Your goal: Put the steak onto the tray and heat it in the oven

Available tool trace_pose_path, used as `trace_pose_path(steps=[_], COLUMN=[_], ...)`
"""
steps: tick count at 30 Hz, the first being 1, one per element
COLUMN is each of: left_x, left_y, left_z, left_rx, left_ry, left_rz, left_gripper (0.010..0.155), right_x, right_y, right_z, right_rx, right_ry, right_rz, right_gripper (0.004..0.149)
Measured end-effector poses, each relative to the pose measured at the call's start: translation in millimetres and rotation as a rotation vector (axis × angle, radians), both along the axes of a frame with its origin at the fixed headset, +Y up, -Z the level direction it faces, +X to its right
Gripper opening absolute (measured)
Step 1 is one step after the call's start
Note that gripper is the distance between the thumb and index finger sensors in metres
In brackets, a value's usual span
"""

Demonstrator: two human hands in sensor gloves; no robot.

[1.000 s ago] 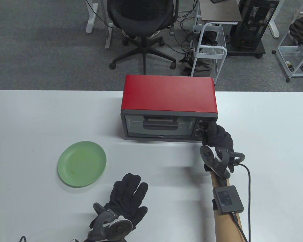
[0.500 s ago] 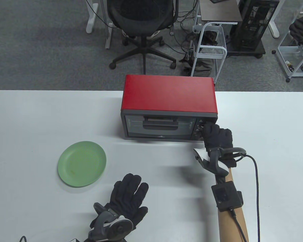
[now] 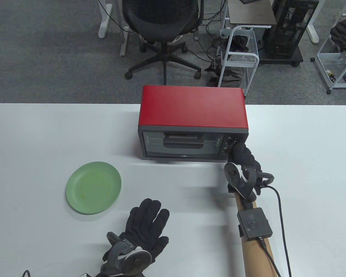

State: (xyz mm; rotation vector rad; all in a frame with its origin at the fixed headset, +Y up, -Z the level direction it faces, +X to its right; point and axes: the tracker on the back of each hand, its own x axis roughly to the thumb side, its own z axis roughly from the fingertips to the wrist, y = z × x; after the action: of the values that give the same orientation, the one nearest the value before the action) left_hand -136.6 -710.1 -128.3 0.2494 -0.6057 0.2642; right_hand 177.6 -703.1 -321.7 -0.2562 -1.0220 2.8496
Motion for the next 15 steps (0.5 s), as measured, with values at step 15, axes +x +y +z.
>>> trace_pose_path(steps=[15], left_x=[-0.1], left_y=[-0.3], left_z=[0.8], left_rx=[0.003], left_ry=[-0.004], left_rz=[-0.001], left_gripper=[0.08], right_x=[9.0], right_y=[-3.8], right_z=[-3.1], right_rx=[-0.052], right_ry=[-0.043], right_rz=[-0.426], right_gripper=[0.008])
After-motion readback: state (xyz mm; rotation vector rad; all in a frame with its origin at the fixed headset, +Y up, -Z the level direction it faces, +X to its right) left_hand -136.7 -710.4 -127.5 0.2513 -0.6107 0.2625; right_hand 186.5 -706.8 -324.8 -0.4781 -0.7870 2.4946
